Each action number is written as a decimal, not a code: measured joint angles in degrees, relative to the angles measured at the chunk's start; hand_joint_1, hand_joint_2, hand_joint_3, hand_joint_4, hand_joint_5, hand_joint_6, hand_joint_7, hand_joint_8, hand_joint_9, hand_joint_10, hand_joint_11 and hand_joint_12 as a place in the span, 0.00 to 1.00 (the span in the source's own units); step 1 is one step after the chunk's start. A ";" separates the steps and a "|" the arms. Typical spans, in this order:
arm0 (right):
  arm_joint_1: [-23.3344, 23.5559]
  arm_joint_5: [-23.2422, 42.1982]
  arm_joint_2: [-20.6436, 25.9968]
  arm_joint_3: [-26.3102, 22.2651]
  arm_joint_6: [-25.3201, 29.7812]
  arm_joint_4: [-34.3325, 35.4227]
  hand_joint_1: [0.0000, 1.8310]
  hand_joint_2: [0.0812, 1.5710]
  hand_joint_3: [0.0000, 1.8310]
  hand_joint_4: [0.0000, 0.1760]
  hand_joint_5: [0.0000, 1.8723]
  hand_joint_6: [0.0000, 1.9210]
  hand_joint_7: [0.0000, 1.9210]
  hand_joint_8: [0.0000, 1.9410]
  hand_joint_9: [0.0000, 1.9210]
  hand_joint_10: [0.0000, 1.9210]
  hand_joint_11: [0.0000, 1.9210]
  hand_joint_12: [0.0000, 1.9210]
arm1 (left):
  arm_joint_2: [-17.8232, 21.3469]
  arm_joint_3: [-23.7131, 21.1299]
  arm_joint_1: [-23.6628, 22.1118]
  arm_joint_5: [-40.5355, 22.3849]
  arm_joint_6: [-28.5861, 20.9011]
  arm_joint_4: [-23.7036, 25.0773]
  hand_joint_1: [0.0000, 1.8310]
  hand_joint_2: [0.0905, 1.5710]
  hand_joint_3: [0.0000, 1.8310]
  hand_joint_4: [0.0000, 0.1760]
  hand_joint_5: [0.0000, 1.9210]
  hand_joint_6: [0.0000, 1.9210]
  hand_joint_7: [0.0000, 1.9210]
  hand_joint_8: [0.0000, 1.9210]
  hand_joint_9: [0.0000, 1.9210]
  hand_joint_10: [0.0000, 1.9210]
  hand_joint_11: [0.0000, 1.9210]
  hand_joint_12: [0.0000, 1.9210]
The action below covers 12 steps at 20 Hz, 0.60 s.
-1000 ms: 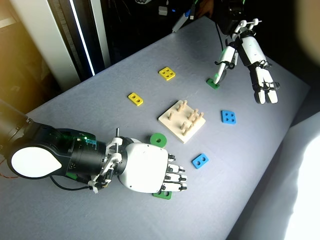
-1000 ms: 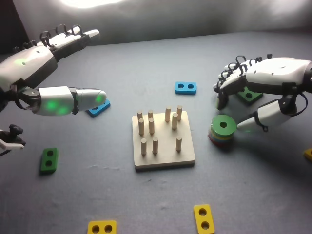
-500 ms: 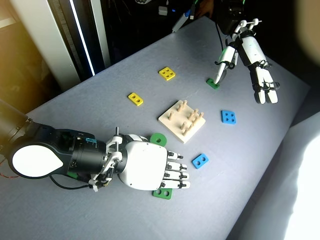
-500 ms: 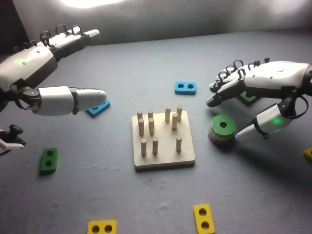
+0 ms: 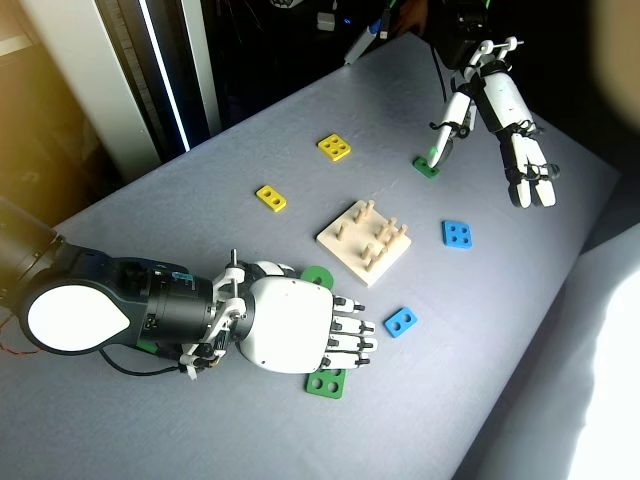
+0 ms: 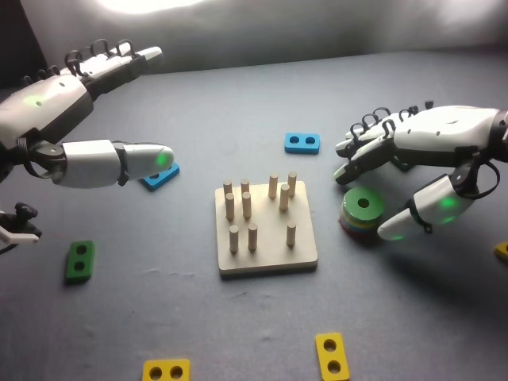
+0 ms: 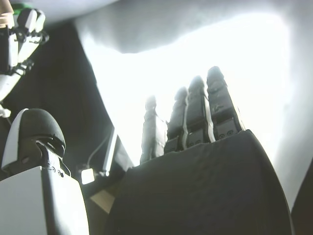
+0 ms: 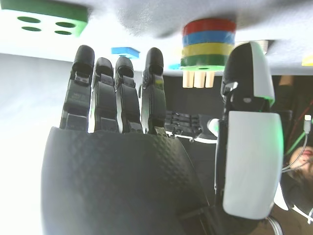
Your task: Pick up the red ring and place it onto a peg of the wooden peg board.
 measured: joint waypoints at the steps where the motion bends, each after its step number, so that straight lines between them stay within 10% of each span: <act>1: -0.02 0.20 0.00 -0.09 0.11 0.02 0.45 0.62 0.00 0.08 0.26 0.02 0.09 0.00 0.03 0.00 0.00 0.05 | 0.02 0.00 0.00 0.00 0.00 0.00 0.28 0.63 0.00 0.94 0.06 0.00 0.00 0.00 0.00 0.00 0.00 0.00; 6: -0.66 1.18 0.04 -1.77 1.11 -1.20 0.46 0.61 0.00 0.28 0.27 0.01 0.11 0.00 0.04 0.00 0.00 0.06 | 0.02 0.00 0.00 -0.02 0.02 0.00 0.27 0.64 0.00 0.96 0.06 0.00 0.00 0.00 0.00 0.00 0.00 0.00; 8: -0.90 1.55 -0.11 -2.01 1.27 -1.57 0.45 0.61 0.00 0.07 0.27 0.01 0.11 0.00 0.05 0.00 0.00 0.08 | 0.02 0.00 0.00 0.00 0.00 0.07 0.28 0.64 0.00 0.99 0.07 0.00 0.00 0.00 0.00 0.00 0.00 0.00; 12: -0.90 1.99 -0.09 -2.05 1.51 -1.79 0.46 0.62 0.00 0.24 0.29 0.01 0.11 0.00 0.05 0.00 0.00 0.10 | 0.02 0.00 0.00 0.00 0.00 0.00 0.27 0.64 0.00 0.91 0.06 0.00 0.00 0.00 0.00 0.00 0.00 0.00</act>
